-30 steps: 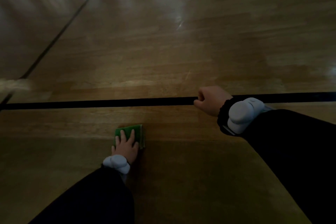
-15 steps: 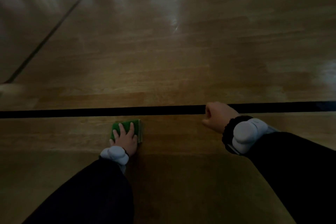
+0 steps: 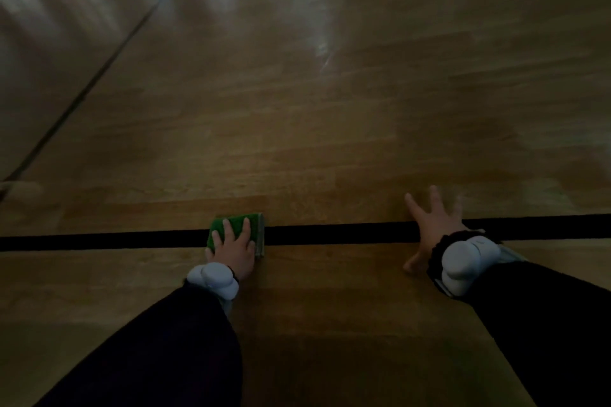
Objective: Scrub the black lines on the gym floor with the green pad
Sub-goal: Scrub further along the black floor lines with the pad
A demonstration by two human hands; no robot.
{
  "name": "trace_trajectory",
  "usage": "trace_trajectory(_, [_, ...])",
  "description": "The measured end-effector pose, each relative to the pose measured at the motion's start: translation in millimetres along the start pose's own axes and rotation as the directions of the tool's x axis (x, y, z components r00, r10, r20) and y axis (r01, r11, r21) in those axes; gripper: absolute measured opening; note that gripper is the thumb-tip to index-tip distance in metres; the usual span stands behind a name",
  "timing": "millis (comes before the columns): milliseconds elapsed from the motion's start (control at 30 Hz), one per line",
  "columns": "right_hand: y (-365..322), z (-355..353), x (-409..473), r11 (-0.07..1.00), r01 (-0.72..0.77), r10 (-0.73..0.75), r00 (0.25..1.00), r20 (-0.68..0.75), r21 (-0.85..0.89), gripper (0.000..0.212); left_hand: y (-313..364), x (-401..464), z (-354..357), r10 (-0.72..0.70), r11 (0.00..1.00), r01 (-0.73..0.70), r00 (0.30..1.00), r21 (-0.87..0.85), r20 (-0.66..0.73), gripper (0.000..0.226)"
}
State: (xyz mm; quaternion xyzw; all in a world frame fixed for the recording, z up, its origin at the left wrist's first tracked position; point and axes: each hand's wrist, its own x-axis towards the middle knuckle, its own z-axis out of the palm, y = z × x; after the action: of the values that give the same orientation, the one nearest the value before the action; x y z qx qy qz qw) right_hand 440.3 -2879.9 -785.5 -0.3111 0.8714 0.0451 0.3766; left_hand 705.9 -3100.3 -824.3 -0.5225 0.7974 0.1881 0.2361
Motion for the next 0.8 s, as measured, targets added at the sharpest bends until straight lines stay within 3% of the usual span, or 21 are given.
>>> trace_trajectory(100, [3, -1, 14, 0.999, -0.031, 0.031, 0.999, 0.034, -0.016, 0.136, 8, 18, -13, -0.011, 1.000, 0.011, 1.000, 0.005, 0.004, 0.054])
trace_trajectory(233, [-2, -5, 19, 0.996, -0.081, 0.080, 0.996, 0.051, 0.028, 0.117, 31, 39, -26, -0.046, 0.999, 0.046, 0.998, -0.008, -0.033, 0.053])
trace_trajectory(333, [-6, -8, 17, 0.997, -0.081, 0.079, 0.994, 0.077, 0.020, 0.116, 56, 51, -35, -0.041, 0.999, 0.043, 0.996, 0.022, -0.074, 0.053])
trace_trajectory(533, [-5, -7, 22, 0.996, -0.078, 0.072, 0.992, 0.103, 0.049, 0.118, 128, 62, -42, 0.148, 0.986, -0.144, 0.988, 0.081, -0.038, 0.053])
trace_trajectory(800, [-5, -9, 24, 0.993, -0.087, 0.076, 0.989, 0.124, 0.079, 0.116, 230, 42, -19, 0.419, 0.882, -0.417, 0.907, 0.221, 0.041, 0.054])
